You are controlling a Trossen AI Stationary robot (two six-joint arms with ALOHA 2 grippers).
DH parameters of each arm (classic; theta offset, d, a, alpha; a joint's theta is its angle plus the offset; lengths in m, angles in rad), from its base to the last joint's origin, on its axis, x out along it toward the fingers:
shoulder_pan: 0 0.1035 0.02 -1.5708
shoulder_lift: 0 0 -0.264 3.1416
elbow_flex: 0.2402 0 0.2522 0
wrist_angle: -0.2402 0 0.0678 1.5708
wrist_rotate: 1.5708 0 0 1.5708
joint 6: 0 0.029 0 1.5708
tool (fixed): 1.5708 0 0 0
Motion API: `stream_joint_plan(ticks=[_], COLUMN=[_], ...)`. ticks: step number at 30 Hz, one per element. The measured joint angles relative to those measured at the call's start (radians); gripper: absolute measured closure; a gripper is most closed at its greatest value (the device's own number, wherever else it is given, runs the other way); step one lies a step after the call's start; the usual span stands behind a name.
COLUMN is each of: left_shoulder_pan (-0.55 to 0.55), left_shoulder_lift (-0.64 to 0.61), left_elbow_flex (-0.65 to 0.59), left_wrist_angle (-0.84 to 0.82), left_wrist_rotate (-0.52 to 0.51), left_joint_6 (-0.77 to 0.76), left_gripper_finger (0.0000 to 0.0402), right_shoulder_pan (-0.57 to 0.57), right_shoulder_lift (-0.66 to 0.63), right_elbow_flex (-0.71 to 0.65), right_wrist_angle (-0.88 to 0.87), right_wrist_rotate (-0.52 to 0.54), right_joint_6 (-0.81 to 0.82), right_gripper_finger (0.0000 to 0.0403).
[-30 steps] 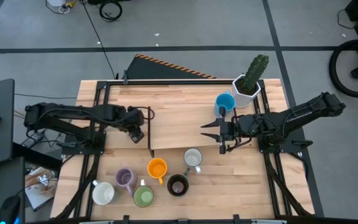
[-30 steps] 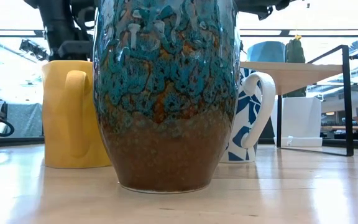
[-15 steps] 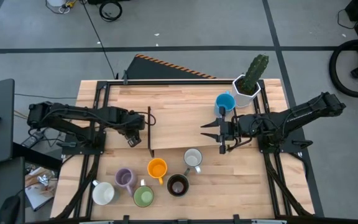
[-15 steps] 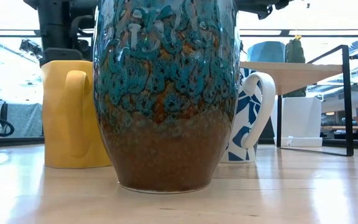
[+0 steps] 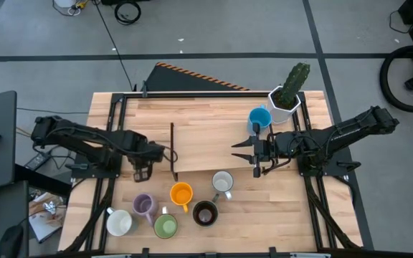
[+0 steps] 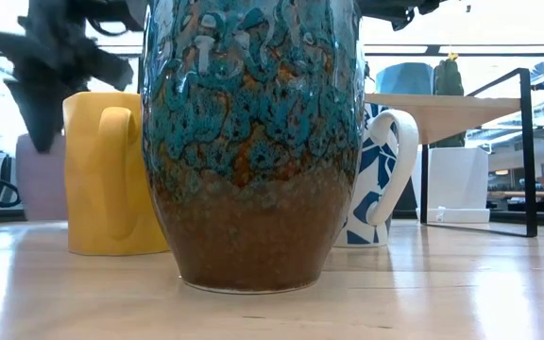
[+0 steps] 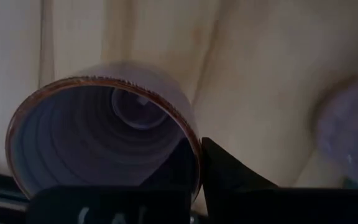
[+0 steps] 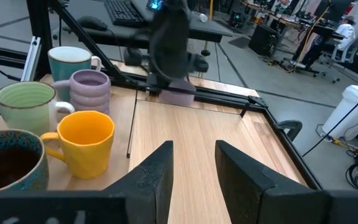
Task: Place coffee mugs
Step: Put the top purple cup on the shelf
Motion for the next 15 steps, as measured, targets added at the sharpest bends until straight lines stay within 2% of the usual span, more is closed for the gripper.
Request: stream_joint_plan(ticks=[4, 8, 11, 15], left_shoulder_pan=[-0.06, -0.143, -0.193, -0.24], left_shoulder_lift=[0.0, 0.0, 0.0, -0.001], left_elbow_flex=[0.084, 0.17, 0.241, 0.321], left_wrist_angle=[-0.106, -0.143, -0.218, -0.237], left_wrist_rotate=[-0.009, -0.022, -0.084, -0.162], left_joint_6=[0.067, 0.156, 0.143, 0.103], left_gripper_finger=[0.0382, 0.0382, 0.0382, 0.0382], right_shoulder_pan=[0.0, 0.0, 0.0, 0.0], right_shoulder_lift=[0.0, 0.0, 0.0, 0.0], right_elbow_flex=[0.0, 0.0, 0.0, 0.0], right_wrist_angle=[0.0, 0.0, 0.0, -0.001], right_wrist_rotate=[0.0, 0.0, 0.0, 0.0], right_joint_6=[0.0, 0.0, 0.0, -0.005], right_gripper_finger=[0.0278, 0.0278, 0.0278, 0.0278])
